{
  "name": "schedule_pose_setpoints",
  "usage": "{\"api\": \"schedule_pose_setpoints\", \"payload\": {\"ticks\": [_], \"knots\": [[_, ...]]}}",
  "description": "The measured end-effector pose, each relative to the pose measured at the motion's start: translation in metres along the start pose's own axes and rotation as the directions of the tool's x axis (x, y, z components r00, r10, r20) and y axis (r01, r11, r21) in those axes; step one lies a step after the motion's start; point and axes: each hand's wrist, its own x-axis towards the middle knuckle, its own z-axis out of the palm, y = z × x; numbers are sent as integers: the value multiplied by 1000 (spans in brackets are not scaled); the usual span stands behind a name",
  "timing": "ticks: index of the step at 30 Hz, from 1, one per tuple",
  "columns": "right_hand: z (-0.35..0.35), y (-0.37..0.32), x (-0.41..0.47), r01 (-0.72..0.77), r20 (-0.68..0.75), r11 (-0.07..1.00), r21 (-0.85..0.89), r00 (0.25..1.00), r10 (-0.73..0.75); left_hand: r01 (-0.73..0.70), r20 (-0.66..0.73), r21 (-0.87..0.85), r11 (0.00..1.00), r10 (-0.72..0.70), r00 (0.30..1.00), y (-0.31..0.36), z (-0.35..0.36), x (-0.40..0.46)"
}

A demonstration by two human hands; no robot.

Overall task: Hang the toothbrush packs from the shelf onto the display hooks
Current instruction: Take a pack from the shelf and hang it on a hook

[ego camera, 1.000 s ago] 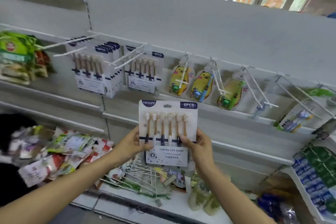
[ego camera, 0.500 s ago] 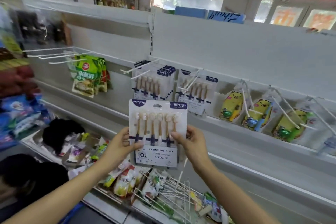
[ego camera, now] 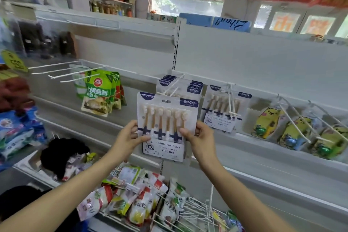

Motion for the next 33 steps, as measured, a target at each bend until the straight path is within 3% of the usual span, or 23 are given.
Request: {"api": "schedule_pose_setpoints", "payload": {"ticks": [6, 15, 20, 33], "knots": [[13, 20, 3, -19, -18, 998, -58, 1000, 18, 23, 81, -77, 997, -17, 997, -22, -12, 4], [17, 28, 23, -66, -108, 997, -38, 992, 62, 33, 98, -28, 999, -30, 995, -25, -12, 39], [10, 35, 45, -135, -146, 991, -26, 981, 130, 48, 103, 99, 994, -58, 993, -33, -1, 66], [7, 49, 106, -213, -205, 955, -205, 964, 171, 15, 82, 259, 966, -38, 996, -29, 23, 118]]}}
